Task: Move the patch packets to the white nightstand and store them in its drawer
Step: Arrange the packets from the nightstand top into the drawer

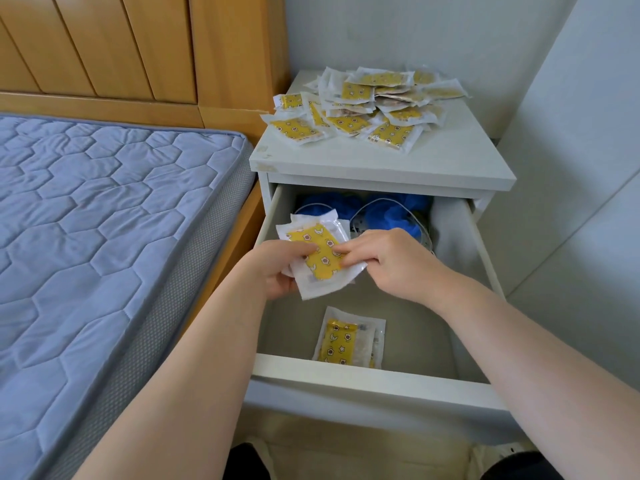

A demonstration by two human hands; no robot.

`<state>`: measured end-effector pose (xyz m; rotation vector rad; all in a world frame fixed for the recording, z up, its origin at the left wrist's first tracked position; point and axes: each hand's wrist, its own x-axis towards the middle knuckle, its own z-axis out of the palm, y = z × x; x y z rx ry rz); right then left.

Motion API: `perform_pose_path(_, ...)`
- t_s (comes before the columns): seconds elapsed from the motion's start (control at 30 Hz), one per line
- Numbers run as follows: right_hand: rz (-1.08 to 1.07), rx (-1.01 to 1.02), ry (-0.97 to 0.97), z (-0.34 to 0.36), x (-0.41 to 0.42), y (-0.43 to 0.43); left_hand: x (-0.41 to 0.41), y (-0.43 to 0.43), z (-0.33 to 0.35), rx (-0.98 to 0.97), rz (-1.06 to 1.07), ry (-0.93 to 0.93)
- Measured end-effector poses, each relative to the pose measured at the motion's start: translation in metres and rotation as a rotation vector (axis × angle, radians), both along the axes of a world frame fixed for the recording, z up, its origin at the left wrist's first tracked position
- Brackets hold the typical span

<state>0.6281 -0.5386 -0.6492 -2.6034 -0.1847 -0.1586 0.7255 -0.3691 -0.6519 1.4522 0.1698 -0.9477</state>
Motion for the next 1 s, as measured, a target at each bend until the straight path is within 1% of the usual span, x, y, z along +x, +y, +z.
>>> perform_pose_path(0.07,-0.087,0.126,0.027,0.002,0.0,-0.002,0.0,-0.001,-0.002,0.127,0.012,-0.152)
perform_pose_path(0.1,-0.162,0.193,-0.004,0.002,0.002,-0.004,0.0,-0.002,-0.003,0.183,-0.024,-0.245)
perform_pose_path(0.17,-0.284,0.302,-0.037,0.0,0.008,-0.011,-0.003,-0.003,-0.005,0.249,-0.18,-0.394)
perform_pose_path(0.2,-0.306,0.35,0.006,-0.003,0.01,-0.014,-0.006,-0.005,-0.004,0.258,-0.269,-0.446)
perform_pose_path(0.27,-0.293,0.388,0.152,-0.01,0.013,-0.018,-0.012,-0.007,-0.003,0.26,-0.403,-0.533)
perform_pose_path(0.33,-0.297,0.393,0.224,-0.016,0.014,-0.018,-0.014,-0.008,-0.002,0.271,-0.447,-0.604)
perform_pose_path(0.47,-0.316,0.633,0.307,-0.017,0.015,-0.016,-0.015,-0.008,-0.003,0.321,-0.449,-0.677)
perform_pose_path(0.57,-0.302,0.729,0.363,-0.018,0.016,-0.017,-0.016,-0.009,-0.003,0.349,-0.421,-0.696)
perform_pose_path(0.7,-0.309,0.779,0.334,-0.019,0.017,-0.014,-0.015,-0.009,-0.003,0.385,-0.396,-0.689)
perform_pose_path(0.8,-0.348,0.768,0.356,-0.023,0.023,-0.012,-0.011,-0.006,-0.004,0.458,-0.448,-0.704)
perform_pose_path(1.0,-0.505,0.629,0.492,-0.047,0.051,-0.011,-0.004,0.008,-0.013,0.778,-0.597,-0.857)
